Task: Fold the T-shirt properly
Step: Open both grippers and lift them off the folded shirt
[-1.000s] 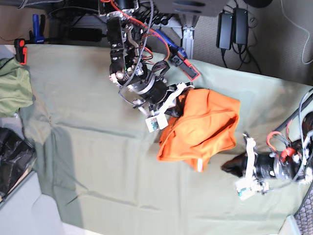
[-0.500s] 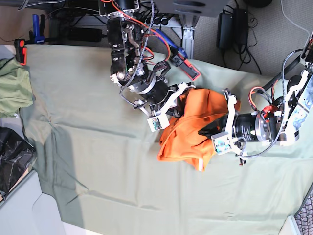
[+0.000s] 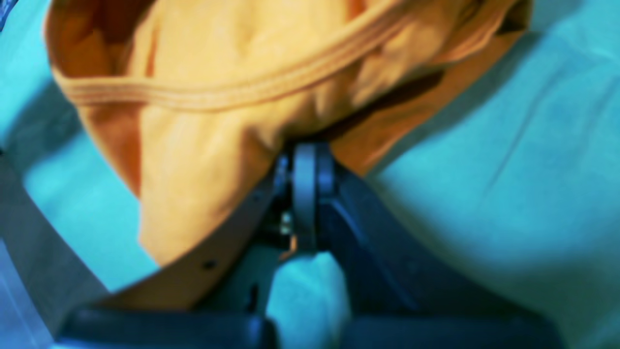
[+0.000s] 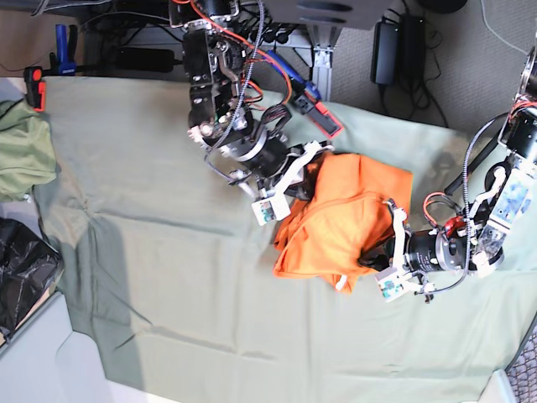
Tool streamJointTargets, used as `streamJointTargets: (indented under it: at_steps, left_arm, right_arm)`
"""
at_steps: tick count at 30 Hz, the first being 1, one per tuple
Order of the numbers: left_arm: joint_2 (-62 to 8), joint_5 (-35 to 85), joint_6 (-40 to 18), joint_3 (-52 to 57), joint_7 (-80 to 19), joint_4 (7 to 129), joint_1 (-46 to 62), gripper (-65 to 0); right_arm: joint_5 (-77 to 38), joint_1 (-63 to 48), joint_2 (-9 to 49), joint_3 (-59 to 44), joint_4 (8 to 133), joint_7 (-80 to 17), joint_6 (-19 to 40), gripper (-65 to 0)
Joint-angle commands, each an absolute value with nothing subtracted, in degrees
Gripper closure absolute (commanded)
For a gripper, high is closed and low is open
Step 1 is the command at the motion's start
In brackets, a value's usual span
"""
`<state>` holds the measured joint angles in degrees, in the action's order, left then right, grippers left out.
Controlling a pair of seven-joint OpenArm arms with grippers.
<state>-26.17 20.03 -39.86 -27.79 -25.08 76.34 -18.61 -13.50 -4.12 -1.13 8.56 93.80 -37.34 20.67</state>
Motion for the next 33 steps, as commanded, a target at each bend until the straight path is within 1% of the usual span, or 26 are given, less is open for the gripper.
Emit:
streamJointTargets:
  at_steps: [1,11,14,20,26,29,33]
  left_arm:
    - [-26.0,20.2,-40.0,-27.4,-23.1,76.2,-20.5,0.0]
    - [-22.5,15.5,-40.0,-27.4,-19.8,70.9,-25.9,0.0]
    - [-22.4,15.2,-40.0,-27.4,-18.1,69.5,-26.9,0.0]
    - [-25.8,17.5,-40.0,-27.2,-18.8,70.8,-29.6,0.0]
    - [-31.0,26.2,-40.0,-22.6,-27.0,76.2,-29.3,0.0]
    - [-33.3,28.9,-40.0,-21.6,-27.5,76.2,-28.9,0.0]
    - [-34.9,29.4,-40.0,-21.7,-27.7,76.2,-26.5,0.0]
  right_arm:
    - [-14.2,-3.4,-1.5,8.6,94.9,-36.1,26.4,0.0]
    - [-14.2,-3.7,-1.5,8.6,94.9,-36.1,26.4,0.0]
    - [-14.2,-3.7,-1.5,8.6,94.9,-36.1,26.4,0.0]
    - [-14.2,-3.7,-1.5,8.6,94.9,-36.1,26.4,0.0]
    - [-15.3,-3.6,-1.4,8.6,95.7,-36.0,26.4,0.0]
    - [-15.7,-3.6,-1.4,8.6,98.0,-36.0,26.4,0.0]
    - [-15.6,-3.4,-1.5,8.6,100.6,-36.0,26.4,0.0]
